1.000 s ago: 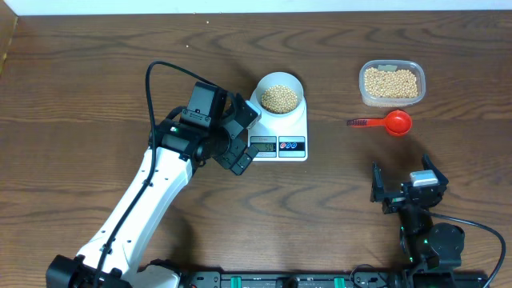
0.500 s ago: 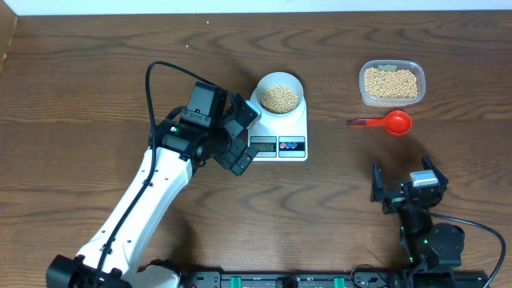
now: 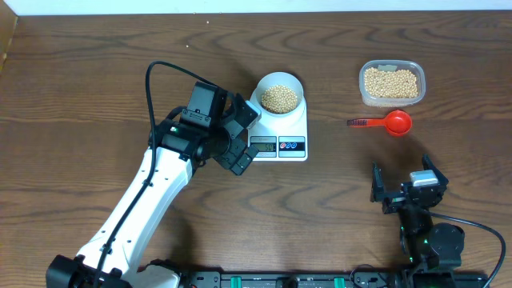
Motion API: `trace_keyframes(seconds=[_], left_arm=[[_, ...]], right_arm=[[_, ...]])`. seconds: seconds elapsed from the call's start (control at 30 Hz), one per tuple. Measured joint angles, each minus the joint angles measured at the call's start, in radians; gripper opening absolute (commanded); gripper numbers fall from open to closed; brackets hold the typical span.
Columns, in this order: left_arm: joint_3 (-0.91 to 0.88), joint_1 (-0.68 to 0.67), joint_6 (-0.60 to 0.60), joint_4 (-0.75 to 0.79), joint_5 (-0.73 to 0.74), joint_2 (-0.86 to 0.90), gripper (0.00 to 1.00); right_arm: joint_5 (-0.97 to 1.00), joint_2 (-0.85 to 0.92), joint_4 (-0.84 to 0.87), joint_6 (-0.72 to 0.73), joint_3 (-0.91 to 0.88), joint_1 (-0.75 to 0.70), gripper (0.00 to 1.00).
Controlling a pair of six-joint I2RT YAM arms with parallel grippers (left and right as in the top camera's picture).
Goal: Scoop item into bowl and weigh 50g on scale
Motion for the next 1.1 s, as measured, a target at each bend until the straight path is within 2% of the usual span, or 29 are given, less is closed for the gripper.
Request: trace_keyframes(seconds=[0.13, 0.23, 0.37, 0.4, 0.47, 0.67, 0.83, 0.97, 1.1], left_arm=[[0.000, 0.000, 0.000, -0.053, 0.000, 0.000, 0.98], [0.000, 0.000, 0.000, -0.066, 0.000, 0.000, 0.87], [0.000, 0.000, 0.003, -0.066, 0.000, -0.005, 0.88], [0.000, 0.000, 0.003, -0.066, 0.000, -0.012, 1.00], [0.000, 0.000, 0.004, -0.062, 0.000, -0.051, 0.98], [0.000, 0.021, 0.003, -0.012, 0.002, -0.322, 0.98], [-0.029, 0.150, 0.003, 0.052, 0.007, -0.558, 0.98], [-0.148, 0.279, 0.003, 0.156, 0.020, -0.730, 0.98], [-0.347, 0.381, -0.004, 0.299, 0.038, -0.888, 0.98]], right_arm=[[0.000, 0.000, 0.000, 0.000, 0.000, 0.000, 0.99], [0.000, 0.000, 0.000, 0.000, 0.000, 0.000, 0.99], [0.000, 0.000, 0.000, 0.000, 0.000, 0.000, 0.99], [0.000, 0.000, 0.000, 0.000, 0.000, 0.000, 0.99], [0.000, 0.000, 0.000, 0.000, 0.000, 0.000, 0.99], [0.000, 0.000, -0.001, 0.000, 0.000, 0.000, 0.99], [0.000, 0.000, -0.001, 0.000, 0.000, 0.000, 0.99], [0.001, 0.000, -0.001, 0.001, 0.000, 0.000, 0.99], [0.001, 0.000, -0.001, 0.003, 0.000, 0.000, 0.99]])
